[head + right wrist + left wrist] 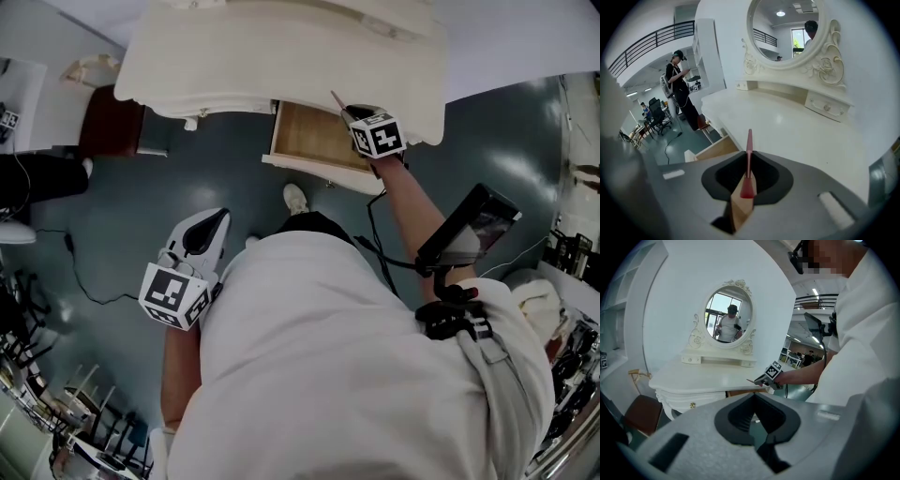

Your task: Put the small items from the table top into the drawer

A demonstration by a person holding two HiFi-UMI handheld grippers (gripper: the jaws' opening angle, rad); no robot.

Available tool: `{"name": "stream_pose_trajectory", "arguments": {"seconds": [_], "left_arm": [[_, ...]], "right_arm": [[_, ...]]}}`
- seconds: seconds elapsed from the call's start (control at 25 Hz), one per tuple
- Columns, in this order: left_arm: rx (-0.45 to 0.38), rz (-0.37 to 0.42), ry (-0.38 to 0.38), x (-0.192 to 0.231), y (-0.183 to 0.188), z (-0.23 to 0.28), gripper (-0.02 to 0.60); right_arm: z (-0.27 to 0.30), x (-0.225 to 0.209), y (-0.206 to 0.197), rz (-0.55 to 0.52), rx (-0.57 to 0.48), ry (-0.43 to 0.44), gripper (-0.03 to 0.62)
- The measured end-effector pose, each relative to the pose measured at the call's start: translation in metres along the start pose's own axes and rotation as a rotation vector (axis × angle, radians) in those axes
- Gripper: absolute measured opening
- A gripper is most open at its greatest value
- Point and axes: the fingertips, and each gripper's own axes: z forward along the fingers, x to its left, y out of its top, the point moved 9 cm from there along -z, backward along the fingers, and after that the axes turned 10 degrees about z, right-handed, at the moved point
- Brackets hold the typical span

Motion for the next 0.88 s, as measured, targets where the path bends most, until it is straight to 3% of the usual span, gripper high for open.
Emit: {"name": "stream_pose_trajectory", "arguments": {"seconds": [0.56,0.88], "left_arm": [[0.011,-0.045,0.050,0.016,-0.030,-0.044,0.002],[0.034,-0.085,0.118,0.013,-0.035,-0.043,0.002]], "right_arm": [[0.051,0.080,-0.031,-0.127,0.131,0.104,0.045],[0.098,0.074,-0.037,-0.211,0.218,0.126,0.044]]}}
